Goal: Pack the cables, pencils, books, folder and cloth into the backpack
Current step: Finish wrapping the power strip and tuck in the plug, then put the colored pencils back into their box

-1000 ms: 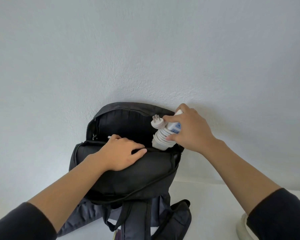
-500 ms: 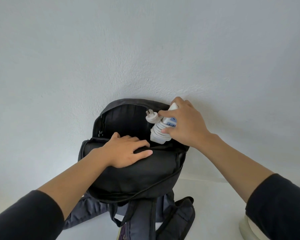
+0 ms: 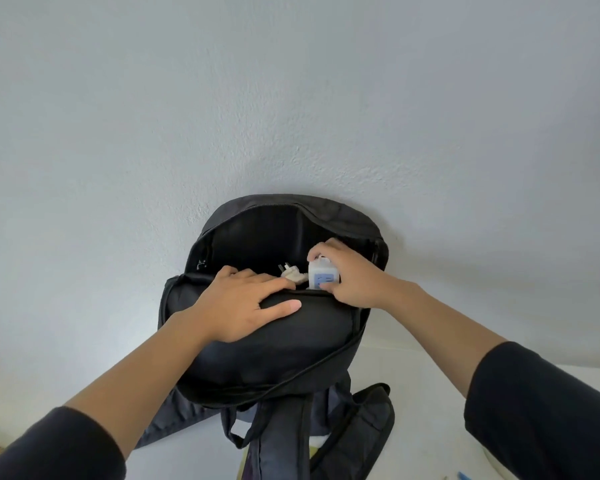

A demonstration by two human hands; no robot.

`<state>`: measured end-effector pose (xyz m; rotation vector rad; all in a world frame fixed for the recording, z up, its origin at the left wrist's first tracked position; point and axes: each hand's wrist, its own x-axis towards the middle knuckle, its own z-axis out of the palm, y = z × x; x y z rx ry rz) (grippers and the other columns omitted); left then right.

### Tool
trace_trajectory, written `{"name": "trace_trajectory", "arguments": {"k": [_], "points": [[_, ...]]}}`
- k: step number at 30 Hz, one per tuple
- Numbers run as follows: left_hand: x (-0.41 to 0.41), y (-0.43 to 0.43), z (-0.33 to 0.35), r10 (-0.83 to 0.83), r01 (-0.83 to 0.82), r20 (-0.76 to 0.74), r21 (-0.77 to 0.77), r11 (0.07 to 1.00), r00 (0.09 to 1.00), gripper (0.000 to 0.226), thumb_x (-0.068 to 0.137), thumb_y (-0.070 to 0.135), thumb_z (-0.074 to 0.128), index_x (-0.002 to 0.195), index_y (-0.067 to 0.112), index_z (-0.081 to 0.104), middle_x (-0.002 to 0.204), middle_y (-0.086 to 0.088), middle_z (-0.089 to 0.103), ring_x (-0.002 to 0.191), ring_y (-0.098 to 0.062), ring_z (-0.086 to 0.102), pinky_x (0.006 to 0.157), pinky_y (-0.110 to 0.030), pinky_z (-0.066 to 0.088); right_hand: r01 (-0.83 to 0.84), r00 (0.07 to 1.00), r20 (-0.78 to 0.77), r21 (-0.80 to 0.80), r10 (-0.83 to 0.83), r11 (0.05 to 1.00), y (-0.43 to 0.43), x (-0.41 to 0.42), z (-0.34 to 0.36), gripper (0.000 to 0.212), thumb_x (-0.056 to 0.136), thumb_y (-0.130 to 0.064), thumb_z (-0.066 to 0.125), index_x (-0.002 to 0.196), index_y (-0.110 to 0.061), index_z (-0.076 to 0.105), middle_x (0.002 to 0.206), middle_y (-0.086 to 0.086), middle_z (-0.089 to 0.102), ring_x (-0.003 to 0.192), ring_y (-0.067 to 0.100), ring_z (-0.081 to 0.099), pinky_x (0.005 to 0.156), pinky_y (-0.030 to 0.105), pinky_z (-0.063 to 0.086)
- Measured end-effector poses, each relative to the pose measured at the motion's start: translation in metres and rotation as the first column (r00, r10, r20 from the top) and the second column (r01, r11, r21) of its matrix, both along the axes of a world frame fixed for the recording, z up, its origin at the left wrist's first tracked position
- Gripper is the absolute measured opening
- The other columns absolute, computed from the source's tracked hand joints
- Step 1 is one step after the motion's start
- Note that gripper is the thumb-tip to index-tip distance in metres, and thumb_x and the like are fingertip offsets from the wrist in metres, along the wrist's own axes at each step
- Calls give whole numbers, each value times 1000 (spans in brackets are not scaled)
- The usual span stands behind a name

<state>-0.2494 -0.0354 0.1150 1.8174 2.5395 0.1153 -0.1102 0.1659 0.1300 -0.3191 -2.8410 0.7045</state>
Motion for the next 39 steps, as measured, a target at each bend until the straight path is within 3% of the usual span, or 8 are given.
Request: {"name": "trace_trajectory", "arguments": {"k": [5,11,16,23,27,31,35,39], "points": [[1,1,-4,18,-18,-11,17,1000,1000,72,87,83,10,145,51,40,149,23,51,134,-7,43,111,-37,24,162,953,-278,130,-121,978,-3,5,-36,35,97,-8,61,131,-14,67,135,-2,51,120,19,48,98,28,40],[-1,10,-3,40,-40,-15,-7,999,999,82,85,86,5,146,46,41,143,18,56,136,-11,42,112,-41,25,67,998,-9,92,-67,993,-4,2,-33,40,104,-6,42,125,-19,73,130,-4,54,118,19,51,99,28,41],[7,9,-13,56,-41,-98,147,988,994,83,89,81,12,142,33,53,139,9,60,135,-17,44,111,-40,30,144,986,-85,-13,-145,989,-17,21,-37,38,109,-14,38,135,-19,65,139,0,61,128,19,55,105,26,39],[57,-14,-11,-114,-16,244,473,881,963,33,99,30,65,131,25,62,132,7,59,127,-13,50,111,-36,41,108,934,-319,-169,-158,980,-58,82,-29,22,103,-20,58,120,-19,72,123,-9,69,110,-4,57,93,1,35],[110,-56,-13,-214,-43,403,541,840,890,20,98,19,68,117,25,69,121,14,64,121,-15,59,100,-29,49,80,876,-437,-284,-203,955,-80,142,-49,17,98,-7,63,101,-17,77,98,-12,72,95,9,65,79,18,51],[167,-92,-26,-202,-137,414,657,741,887,12,97,8,68,102,18,72,104,13,68,105,-17,65,91,-19,46,56,935,-305,-370,-178,927,-101,196,-86,19,96,-5,65,95,-19,76,83,-15,70,74,14,63,64,22,49],[205,-116,-54,-157,-227,531,586,778,833,11,96,17,66,100,24,73,93,12,71,89,-14,68,77,-17,50,24,1000,7,-317,-23,948,-128,224,-129,8,97,-29,64,100,-28,72,91,-12,67,85,11,60,68,20,46],[220,-119,-98,-66,-162,533,370,915,844,9,97,25,69,101,33,72,96,20,70,93,-5,65,77,-16,49,12,964,264,-128,22,992,-143,230,-154,59,86,-69,63,134,-36,56,118,-15,52,101,4,52,87,27,49]]}}
